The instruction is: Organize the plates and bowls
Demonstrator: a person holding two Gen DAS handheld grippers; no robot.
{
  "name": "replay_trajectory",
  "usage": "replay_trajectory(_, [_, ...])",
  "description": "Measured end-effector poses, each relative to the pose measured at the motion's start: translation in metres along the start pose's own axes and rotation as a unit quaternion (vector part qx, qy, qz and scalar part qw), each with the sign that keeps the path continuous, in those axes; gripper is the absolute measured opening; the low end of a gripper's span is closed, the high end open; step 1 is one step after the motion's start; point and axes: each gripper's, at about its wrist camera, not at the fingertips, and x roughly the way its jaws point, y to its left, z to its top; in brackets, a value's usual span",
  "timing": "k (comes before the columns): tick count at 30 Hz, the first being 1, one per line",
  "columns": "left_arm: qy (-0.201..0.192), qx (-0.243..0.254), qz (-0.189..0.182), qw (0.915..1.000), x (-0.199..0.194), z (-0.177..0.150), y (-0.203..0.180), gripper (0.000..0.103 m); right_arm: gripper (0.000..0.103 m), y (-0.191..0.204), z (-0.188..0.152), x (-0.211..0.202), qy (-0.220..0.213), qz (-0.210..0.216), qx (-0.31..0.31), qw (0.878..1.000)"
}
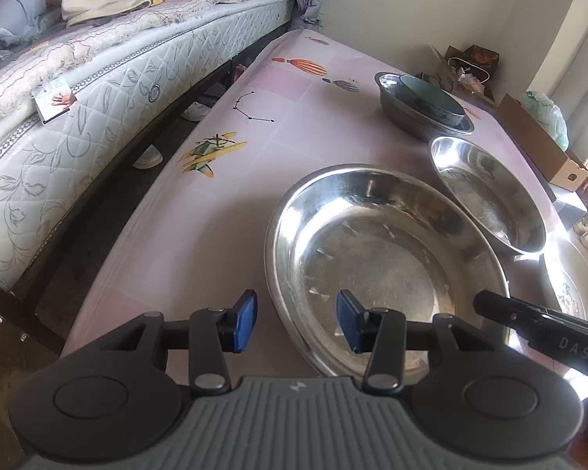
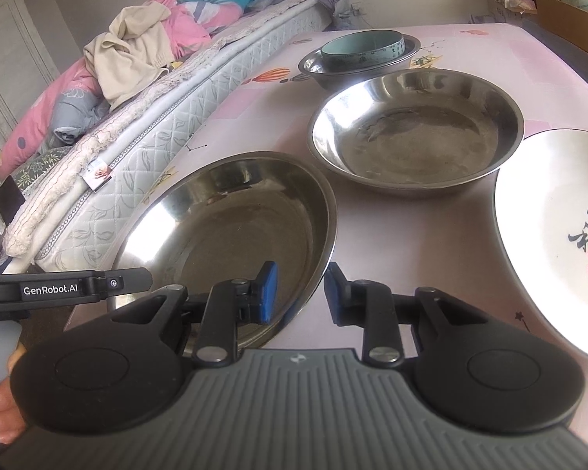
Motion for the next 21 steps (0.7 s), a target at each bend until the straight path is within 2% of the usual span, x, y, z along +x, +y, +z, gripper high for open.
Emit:
replay_trajectory(6, [-0.007,0.004,0.001,1.0,0.012,0.013,0.001,0.043,0.026,-0.004,0.008,0.015,-0.013,-0.003,0.007,1.0])
replay_trajectory(11, [-0.008,0.007,0.002,0.9999,0.021,0.018,0.0,0.03,0.025,-0.006,0.014,0.029,-0.018,-0.004,0.008,1.0])
replay_trajectory(21, [-0.015,0.0,0.019,0.9997,0.017,0.013,-0.002,0.029,0.023,0.0,0.012,0.035,-0.022,-0.021,-0.009,1.0])
